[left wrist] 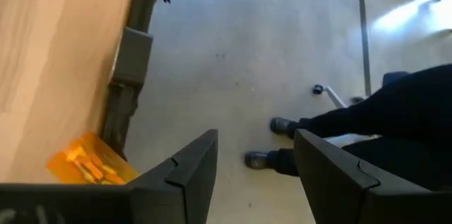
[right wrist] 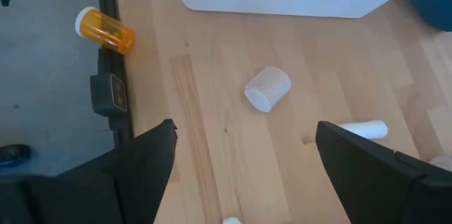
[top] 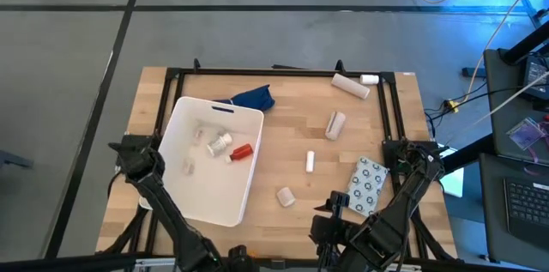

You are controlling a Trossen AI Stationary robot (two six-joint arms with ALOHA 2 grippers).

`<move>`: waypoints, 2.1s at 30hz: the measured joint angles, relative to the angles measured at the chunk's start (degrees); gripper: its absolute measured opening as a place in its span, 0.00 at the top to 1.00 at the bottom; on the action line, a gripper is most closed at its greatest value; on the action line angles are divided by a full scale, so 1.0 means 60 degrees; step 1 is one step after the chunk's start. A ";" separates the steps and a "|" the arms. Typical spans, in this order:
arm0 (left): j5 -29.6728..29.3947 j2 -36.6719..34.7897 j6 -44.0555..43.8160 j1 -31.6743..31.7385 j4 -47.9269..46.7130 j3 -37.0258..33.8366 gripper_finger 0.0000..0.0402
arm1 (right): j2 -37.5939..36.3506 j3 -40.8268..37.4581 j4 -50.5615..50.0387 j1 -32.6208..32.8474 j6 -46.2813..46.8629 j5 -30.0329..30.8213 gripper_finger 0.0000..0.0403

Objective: Pick & place medical supplies in basket/bin
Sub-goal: Put the orange medicine bottle into the white bin

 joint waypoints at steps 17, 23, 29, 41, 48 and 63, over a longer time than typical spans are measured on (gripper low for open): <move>0.1748 0.0000 -0.0801 0.0634 -0.3530 0.0007 0.55 | 0.0000 0.0000 0.0029 -0.0011 0.0307 0.0004 0.16; 0.1769 0.0000 -0.1061 0.0645 -0.3846 0.0007 0.55 | 0.0000 0.0000 0.0025 -0.0011 0.0289 0.0004 0.16; 0.1799 0.0000 -0.1086 0.0645 -0.3847 0.0007 0.44 | 0.0000 0.0000 0.0021 -0.0011 0.0282 0.0007 0.16; 0.1768 0.0000 -0.1883 0.0658 -0.3566 0.0007 0.26 | 0.0000 0.0000 0.0018 -0.0008 0.0267 0.0011 0.16; 0.1182 0.0000 -0.2424 0.0589 -0.3945 0.0007 0.26 | 0.0000 0.0000 0.0018 -0.0011 0.0242 0.0011 0.16; 0.1175 0.0292 -0.3733 0.0705 -0.4577 -0.0004 0.27 | 0.0000 0.0000 0.0018 -0.0011 0.0271 0.0011 0.16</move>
